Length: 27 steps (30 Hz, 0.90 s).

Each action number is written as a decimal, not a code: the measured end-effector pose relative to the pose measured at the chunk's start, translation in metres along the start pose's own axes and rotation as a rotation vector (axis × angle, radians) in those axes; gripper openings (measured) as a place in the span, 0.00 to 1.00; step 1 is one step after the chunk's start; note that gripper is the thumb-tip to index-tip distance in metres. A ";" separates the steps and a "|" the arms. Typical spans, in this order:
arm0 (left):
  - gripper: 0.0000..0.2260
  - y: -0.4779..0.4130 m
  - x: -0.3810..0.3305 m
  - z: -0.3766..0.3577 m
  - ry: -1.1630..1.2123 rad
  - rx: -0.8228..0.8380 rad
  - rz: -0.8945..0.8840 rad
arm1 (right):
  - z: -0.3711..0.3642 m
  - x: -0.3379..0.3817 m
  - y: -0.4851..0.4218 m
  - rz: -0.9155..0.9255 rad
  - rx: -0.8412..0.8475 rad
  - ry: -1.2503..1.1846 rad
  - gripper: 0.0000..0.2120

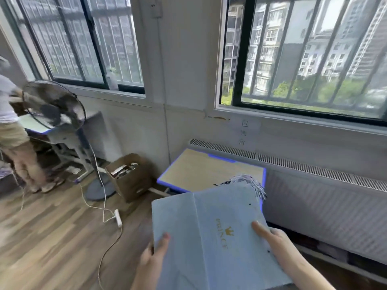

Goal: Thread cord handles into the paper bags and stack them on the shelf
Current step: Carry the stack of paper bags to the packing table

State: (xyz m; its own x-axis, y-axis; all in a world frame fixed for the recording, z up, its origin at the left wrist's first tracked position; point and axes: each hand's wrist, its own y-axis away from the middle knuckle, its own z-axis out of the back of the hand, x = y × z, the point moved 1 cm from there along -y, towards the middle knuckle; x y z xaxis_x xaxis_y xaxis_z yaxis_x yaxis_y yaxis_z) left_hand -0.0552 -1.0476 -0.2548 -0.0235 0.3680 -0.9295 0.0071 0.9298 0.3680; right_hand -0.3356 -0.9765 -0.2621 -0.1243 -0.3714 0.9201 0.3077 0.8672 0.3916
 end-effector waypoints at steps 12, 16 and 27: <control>0.05 -0.100 -0.001 -0.081 0.167 0.077 -0.006 | 0.035 0.043 -0.099 0.003 -0.120 -0.059 0.11; 0.07 -0.133 -0.003 -0.101 0.140 0.031 -0.007 | 0.048 0.044 -0.153 0.003 -0.087 0.001 0.20; 0.16 -0.214 0.020 -0.202 0.253 -0.194 0.154 | 0.107 0.076 -0.306 -0.026 0.068 0.293 0.22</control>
State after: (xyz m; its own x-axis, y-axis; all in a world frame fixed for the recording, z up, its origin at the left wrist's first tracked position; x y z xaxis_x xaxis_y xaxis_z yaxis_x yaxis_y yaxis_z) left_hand -0.2593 -1.2400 -0.3472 -0.2841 0.4695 -0.8360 -0.1592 0.8367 0.5240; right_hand -0.5400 -1.2342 -0.3112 0.1492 -0.4655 0.8724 0.2433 0.8724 0.4239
